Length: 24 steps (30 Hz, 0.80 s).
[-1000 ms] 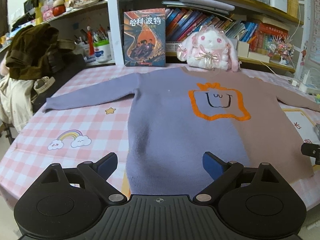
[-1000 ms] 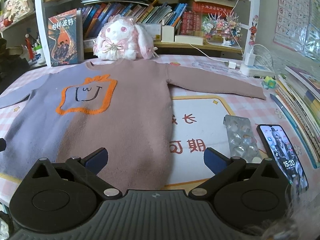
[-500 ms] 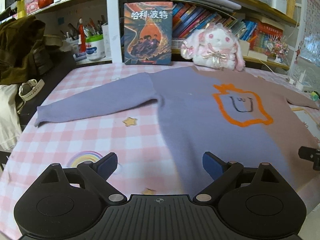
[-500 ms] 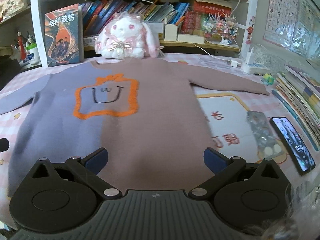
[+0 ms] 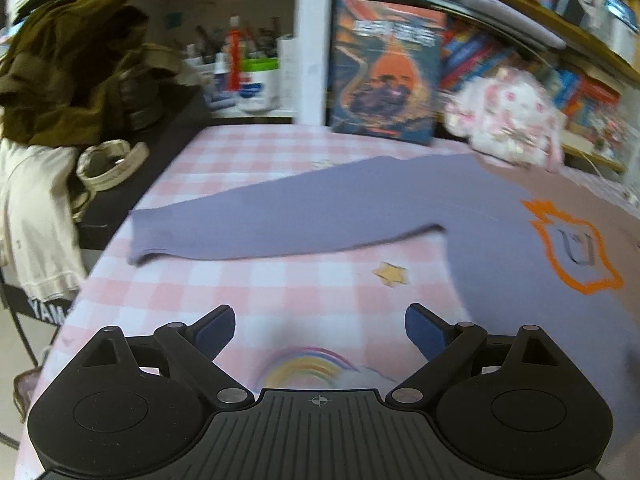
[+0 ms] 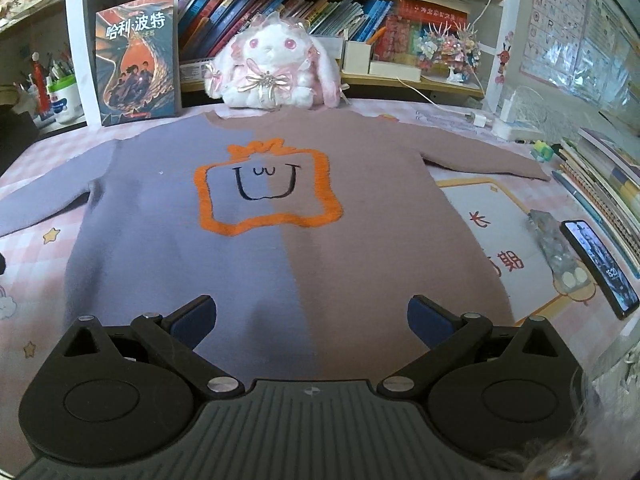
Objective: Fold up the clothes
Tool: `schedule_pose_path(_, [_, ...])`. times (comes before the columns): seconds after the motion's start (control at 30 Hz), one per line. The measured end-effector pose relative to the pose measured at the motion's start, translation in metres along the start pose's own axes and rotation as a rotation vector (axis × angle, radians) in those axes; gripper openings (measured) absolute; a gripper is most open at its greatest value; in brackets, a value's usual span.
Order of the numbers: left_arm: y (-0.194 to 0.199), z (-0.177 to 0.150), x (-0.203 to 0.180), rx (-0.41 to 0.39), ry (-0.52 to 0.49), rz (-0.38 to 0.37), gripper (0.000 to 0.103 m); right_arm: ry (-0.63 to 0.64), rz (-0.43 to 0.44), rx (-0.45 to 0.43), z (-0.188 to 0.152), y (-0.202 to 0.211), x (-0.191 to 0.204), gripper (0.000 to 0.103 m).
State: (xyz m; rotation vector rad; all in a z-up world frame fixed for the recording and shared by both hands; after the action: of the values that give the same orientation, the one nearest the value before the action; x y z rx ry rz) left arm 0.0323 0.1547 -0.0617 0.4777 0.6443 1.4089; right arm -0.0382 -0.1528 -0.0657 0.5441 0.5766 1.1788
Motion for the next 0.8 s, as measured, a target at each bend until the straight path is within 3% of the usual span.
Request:
schedule_pose_path(0.43, [-0.024,0.027,0.107,-0.063,0.279,0.155,0.091,0.007,-0.039,0.016,0.006,-0.010,0.004,0.103])
schedule_pose_path(0.47, [-0.027,0.027,0.112,-0.063,0.304,0.151,0.089,0.008,-0.043,0.020,0.006,-0.011,0.004,0.103])
schedule_pose_path(0.57, [-0.035,0.026,0.124,-0.063,0.393,0.127,0.072,0.015,-0.054,0.031,0.005,-0.013,0.003,0.103])
schedule_pose_path(0.6, [-0.037,0.026,0.127,-0.069,0.435,0.108,0.062,0.017,-0.057,0.033,0.005,-0.014,0.003,0.103])
schedule_pose_path(0.67, [-0.040,0.027,0.132,-0.089,0.519,0.070,0.054,0.021,-0.064,0.037,0.004,-0.015,0.002,0.103])
schedule_pose_path(0.73, [-0.043,0.028,0.137,-0.112,0.600,0.033,0.047,0.022,-0.071,0.039,0.004,-0.015,0.001,0.103])
schedule_pose_path(0.8, [-0.047,0.030,0.143,-0.133,0.673,0.011,0.047,0.019,-0.078,0.043,0.004,-0.016,-0.001,0.103])
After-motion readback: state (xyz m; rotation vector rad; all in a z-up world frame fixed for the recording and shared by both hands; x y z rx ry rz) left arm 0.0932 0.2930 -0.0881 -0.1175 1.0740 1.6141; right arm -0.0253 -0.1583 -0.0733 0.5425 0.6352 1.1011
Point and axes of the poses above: each gripper's, at about its wrist camera, not at the fingertips, and y roughly against the way its jaws point, x to its left, z to its top, the point moved 9 cm from there along -y, roughly the way its jaws point, and after that the axes turned 7 degrees about -z, right-handed, at the moved point
